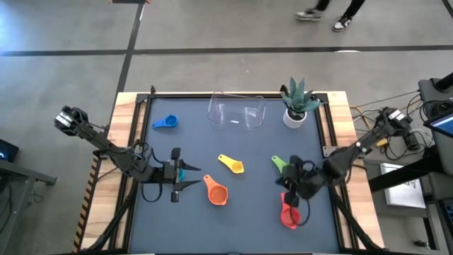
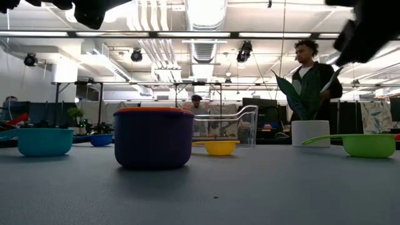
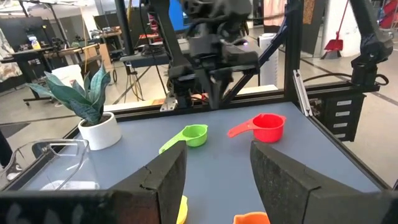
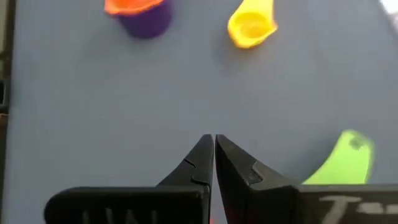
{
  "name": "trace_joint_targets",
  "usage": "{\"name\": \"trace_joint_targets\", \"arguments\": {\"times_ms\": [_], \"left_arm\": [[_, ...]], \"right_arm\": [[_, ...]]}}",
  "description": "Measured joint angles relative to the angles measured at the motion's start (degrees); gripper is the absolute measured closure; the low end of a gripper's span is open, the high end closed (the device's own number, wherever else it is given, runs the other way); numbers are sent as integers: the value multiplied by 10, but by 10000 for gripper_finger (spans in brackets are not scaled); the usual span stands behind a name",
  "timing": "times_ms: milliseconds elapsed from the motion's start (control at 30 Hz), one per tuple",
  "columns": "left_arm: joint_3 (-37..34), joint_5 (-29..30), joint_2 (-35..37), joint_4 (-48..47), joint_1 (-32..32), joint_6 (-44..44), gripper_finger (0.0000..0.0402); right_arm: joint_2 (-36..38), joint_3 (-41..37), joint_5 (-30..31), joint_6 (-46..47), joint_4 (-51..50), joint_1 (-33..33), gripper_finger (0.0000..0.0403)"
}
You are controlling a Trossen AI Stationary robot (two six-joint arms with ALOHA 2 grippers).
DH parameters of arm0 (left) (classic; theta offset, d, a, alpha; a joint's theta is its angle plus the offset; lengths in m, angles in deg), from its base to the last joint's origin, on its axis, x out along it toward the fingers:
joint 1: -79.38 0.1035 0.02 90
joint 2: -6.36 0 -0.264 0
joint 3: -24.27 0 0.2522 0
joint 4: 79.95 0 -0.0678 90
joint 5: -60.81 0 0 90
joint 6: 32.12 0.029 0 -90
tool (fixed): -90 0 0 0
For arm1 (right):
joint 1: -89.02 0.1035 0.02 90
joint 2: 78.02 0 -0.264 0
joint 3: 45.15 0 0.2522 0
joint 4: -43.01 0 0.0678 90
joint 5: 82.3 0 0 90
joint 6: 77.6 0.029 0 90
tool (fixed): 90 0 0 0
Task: Nest measuring cups in basket
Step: Stack the red measuring cup on top of the orange measuring cup
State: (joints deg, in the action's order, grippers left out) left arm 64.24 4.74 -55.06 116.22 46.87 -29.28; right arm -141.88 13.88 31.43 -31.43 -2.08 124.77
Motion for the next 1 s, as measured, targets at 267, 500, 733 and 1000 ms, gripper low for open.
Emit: {"name": "trace_joint_targets", "arguments": {"times_ms": [267,500,733,1000], "left_arm": [[0,0,-2,-3,1,-3,240],[0,0,-2,0,1,-3,240],[0,0,-2,1,1,-3,240],[0,0,-2,1,1,-3,240]], "right_arm": [[-70,13,56,179,2,120,394],[-67,10,73,245,-1,182,394],[-71,10,19,308,-26,184,393],[-77,6,-20,320,-42,185,382]]}}
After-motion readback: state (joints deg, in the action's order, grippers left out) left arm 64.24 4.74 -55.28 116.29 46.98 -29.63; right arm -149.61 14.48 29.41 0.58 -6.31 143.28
